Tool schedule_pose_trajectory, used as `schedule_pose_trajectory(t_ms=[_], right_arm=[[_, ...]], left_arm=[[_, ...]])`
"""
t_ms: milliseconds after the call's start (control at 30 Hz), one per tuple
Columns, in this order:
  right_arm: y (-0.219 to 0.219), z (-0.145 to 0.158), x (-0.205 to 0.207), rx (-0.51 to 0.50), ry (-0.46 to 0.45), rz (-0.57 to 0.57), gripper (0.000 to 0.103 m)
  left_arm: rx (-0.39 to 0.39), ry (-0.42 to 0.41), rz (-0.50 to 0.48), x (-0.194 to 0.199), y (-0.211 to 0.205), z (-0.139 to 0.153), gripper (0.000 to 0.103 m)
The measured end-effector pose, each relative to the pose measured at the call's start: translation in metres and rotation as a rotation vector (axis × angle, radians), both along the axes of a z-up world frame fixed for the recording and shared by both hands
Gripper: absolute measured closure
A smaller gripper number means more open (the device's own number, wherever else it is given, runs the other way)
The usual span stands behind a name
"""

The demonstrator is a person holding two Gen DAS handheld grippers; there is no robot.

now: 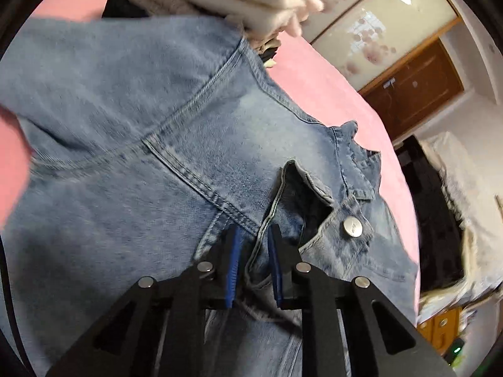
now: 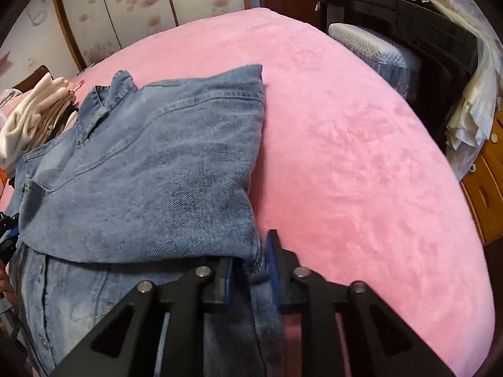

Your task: Fold large clothes

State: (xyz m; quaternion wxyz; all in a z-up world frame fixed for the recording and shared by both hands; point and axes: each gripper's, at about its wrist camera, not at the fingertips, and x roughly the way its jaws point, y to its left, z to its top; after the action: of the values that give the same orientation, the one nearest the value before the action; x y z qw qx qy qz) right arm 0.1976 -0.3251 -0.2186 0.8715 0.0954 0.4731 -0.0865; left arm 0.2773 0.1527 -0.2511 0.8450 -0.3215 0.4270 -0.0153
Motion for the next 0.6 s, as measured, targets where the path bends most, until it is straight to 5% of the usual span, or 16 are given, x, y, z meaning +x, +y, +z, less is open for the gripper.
schedule_pose_trajectory(t_ms=[267,500,600], right_arm=[[0.021,0.030,-0.049,-0.109,-0.057,0.048,0.079],[0.039,0.034,-0.062,-0.099,-0.091,0.091,0.079],[0.042,0.033,-0.058,-0.102,-0.089,0.097,0.079]], left_arm=[[0.116,-0.163,-0.155,-0.012,-0.036,0.074,0.050],[0.259,-0.120,-0.326,0.033,-0.115,0.060,0.050],[0.394,-0.042,-0.319,0.049,-0.128,0.033,0.069]])
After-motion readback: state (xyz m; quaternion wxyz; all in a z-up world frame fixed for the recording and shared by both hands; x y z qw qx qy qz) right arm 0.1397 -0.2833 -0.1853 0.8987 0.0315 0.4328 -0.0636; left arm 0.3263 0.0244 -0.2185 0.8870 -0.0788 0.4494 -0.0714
